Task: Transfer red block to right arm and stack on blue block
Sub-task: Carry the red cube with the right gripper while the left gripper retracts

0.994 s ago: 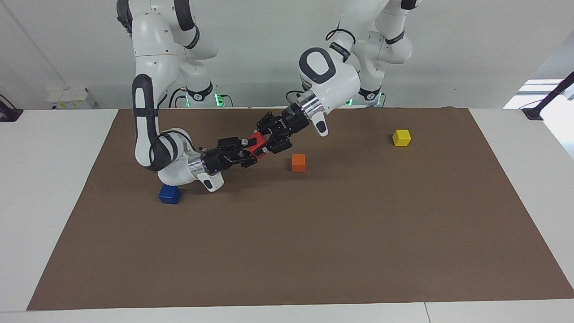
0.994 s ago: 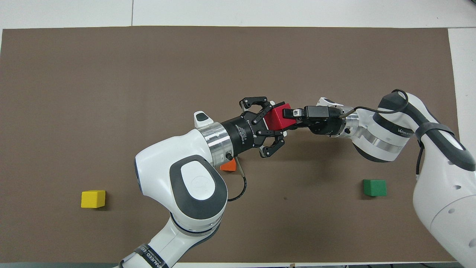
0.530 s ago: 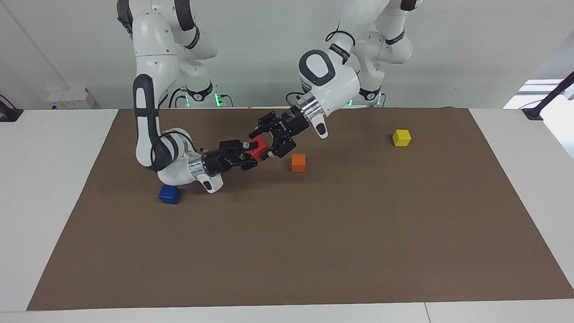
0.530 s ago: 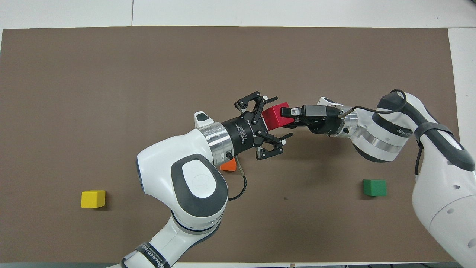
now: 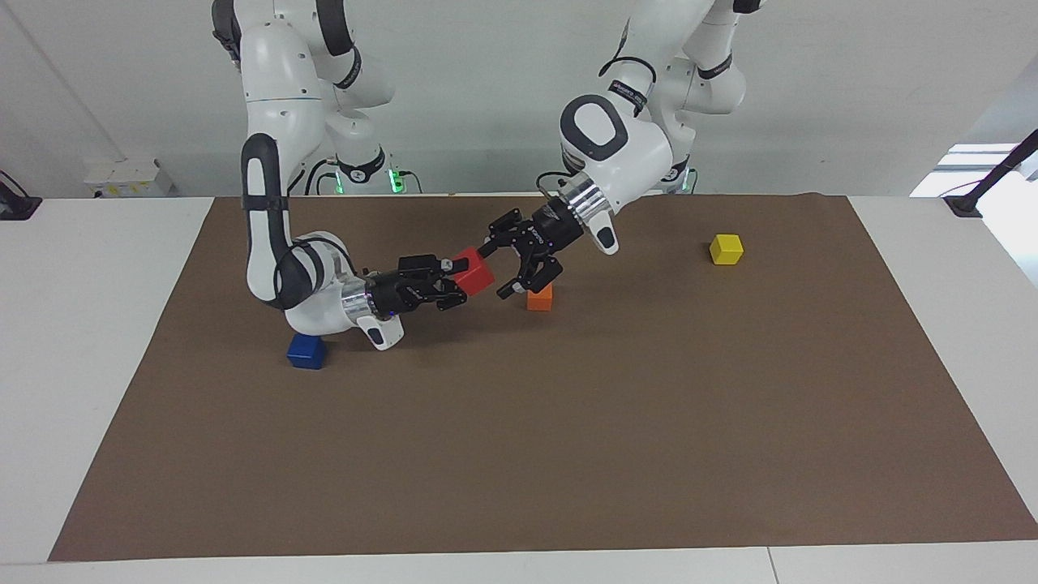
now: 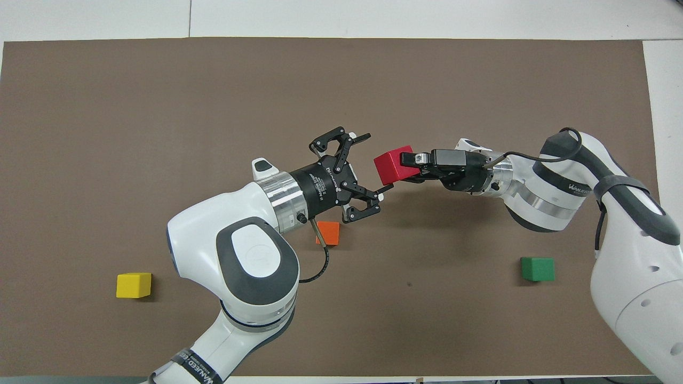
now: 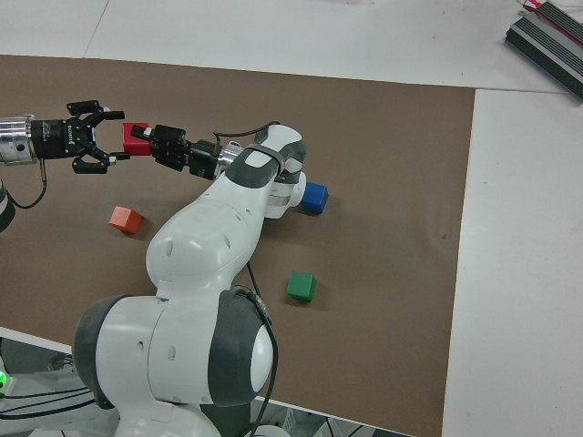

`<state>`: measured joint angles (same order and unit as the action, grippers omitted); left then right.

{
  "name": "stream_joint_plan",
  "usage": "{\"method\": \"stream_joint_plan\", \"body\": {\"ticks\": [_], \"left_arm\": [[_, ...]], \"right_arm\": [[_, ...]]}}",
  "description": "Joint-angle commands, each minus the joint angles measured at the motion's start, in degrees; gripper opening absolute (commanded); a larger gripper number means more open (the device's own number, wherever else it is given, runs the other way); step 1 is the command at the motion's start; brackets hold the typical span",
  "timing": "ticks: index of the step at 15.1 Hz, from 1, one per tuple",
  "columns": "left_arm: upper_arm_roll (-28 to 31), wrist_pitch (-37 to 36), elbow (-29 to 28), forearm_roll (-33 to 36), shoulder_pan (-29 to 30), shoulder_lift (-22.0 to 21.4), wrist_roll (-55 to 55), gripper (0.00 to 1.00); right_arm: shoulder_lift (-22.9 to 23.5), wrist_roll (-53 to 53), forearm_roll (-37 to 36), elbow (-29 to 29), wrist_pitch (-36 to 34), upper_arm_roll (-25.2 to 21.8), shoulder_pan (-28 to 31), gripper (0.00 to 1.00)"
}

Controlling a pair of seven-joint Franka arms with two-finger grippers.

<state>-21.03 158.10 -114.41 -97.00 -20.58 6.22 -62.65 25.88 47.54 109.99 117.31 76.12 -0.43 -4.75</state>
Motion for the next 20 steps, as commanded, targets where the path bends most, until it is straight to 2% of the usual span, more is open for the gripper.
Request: {"method": "stream_joint_plan", "body": {"ticks": [1, 3, 6, 8, 12, 18, 20], "left_arm": [[0.11, -3.76, -6.52, 0.58, 3.78, -6.21, -0.89, 1.0], [0.11, -5.77, -9.15, 0.67, 6.77, -8.59, -0.72, 1.0], [0.37, -7.54, -9.08, 1.54, 10.2, -8.51, -0.19, 1.0], [0.28, -11.38, -8.47, 6.7, 14.41, -7.9, 0.25, 1.0], [0.37, -16.14, -5.57, 13.82, 18.64, -5.35, 0.51, 1.0], [0.37, -27.3, -1.17, 37.28, 25.49, -2.88, 2.7, 1.0], [0.37, -30.64, -1.6, 40.82, 27.69, -3.23, 7.87, 1.0]], "right_arm": [[-1.0, 1.33, 1.11, 0.2, 2.1, 0.25, -0.17, 0.0], [-2.22, 0.54, 1.02, -0.42, 4.37, 0.25, -0.17, 0.0], [-5.39, -3.84, 0.23, -1.12, 9.12, 0.07, -0.17, 0.0], [-7.41, -8.32, -2.48, -2.7, 10.79, -0.19, 0.44, 0.0], [-13.73, -19.82, -17.23, -7.44, 19.14, -0.37, 2.63, 0.0], [-16.21, -33.46, -44.19, -18.07, 19.86, -0.54, 8.96, 0.0], [-16.21, -35.67, -53.95, -22.46, 19.77, -0.54, 10.8, 0.0]]}}
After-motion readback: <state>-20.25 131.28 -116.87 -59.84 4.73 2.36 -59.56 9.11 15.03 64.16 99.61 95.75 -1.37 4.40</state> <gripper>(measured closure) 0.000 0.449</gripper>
